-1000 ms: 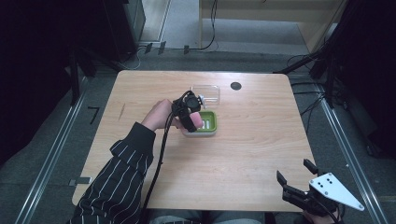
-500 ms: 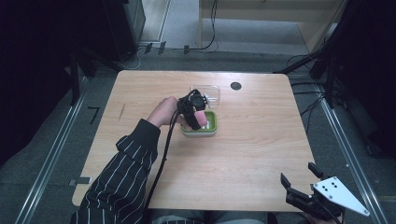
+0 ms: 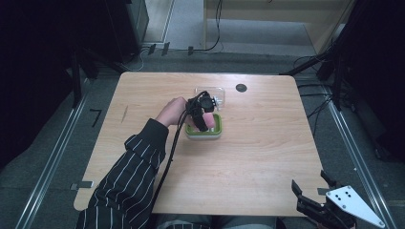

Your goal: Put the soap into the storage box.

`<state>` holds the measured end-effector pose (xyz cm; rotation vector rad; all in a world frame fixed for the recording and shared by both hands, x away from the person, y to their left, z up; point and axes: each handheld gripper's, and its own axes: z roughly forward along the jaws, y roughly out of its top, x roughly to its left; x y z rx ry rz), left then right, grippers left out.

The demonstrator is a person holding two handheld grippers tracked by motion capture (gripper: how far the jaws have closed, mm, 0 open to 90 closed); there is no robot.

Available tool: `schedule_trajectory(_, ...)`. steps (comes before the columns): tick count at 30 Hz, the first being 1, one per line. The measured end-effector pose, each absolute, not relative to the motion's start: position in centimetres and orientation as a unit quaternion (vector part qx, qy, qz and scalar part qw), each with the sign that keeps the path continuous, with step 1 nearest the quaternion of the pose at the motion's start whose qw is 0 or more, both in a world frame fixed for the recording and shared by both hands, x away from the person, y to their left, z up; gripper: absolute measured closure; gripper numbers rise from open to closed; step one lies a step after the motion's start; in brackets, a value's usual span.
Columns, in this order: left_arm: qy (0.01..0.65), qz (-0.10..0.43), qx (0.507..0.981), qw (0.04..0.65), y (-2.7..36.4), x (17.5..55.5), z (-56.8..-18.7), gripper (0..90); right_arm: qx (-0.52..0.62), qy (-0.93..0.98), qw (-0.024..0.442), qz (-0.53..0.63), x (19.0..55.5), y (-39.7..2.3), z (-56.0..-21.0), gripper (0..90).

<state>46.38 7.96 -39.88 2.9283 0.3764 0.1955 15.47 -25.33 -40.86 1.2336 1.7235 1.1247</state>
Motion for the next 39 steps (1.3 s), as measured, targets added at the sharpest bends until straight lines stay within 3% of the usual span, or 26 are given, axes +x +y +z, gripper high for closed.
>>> schedule_trajectory(39,0.083,0.079,0.991,0.075,8.0,48.3,-43.0,38.6,0.485,0.667,0.366,0.431,15.0,-25.6,-40.9,12.9)
